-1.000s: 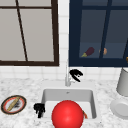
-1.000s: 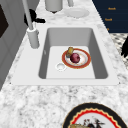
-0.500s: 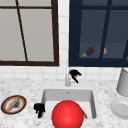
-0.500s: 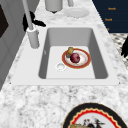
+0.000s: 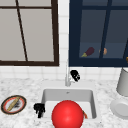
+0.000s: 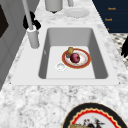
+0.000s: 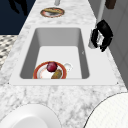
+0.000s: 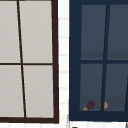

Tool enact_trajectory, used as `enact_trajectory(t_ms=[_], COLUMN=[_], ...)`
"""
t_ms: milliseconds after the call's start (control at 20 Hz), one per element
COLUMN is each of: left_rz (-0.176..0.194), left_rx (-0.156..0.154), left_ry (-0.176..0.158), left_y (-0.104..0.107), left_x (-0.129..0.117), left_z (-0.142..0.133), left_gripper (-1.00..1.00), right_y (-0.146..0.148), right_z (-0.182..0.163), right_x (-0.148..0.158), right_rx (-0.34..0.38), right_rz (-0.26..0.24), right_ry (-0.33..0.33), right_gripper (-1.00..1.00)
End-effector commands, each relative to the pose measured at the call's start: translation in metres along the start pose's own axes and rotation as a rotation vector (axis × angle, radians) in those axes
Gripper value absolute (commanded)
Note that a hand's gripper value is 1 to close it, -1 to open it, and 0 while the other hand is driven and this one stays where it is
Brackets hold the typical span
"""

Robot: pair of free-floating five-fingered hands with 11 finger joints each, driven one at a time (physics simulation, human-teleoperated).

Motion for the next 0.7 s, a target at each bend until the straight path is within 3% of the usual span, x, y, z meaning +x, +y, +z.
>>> enact_trajectory(t_ms=[0,300,500,550,650], left_rz=[0.0,0.0,0.0,0.0,0.0], left_rx=[0.0,0.0,0.0,0.0,0.0], left_ry=[0.0,0.0,0.0,0.0,0.0], left_y=[0.0,0.0,0.0,0.0,0.0], left_x=[0.0,0.0,0.0,0.0,0.0], left_z=[0.0,0.0,0.0,0.0,0.0], left_gripper=[0.0,0.0,0.0,0.0,0.0], right_y=[0.002,0.002,0.001,0.002,-0.004], right_z=[-0.003,-0.008,-0.009,-0.009,-0.004], right_x=[-0.003,-0.013,-0.01,-0.006,0.006], right_rx=[-0.033,-0.088,-0.066,-0.062,-0.054], right_rz=[-0.083,-0.108,-0.104,-0.1,-0.044], right_ry=[-0.092,-0.174,-0.2,-0.199,-0.12], right_gripper=[1.0,1.0,1.0,1.0,1.0])
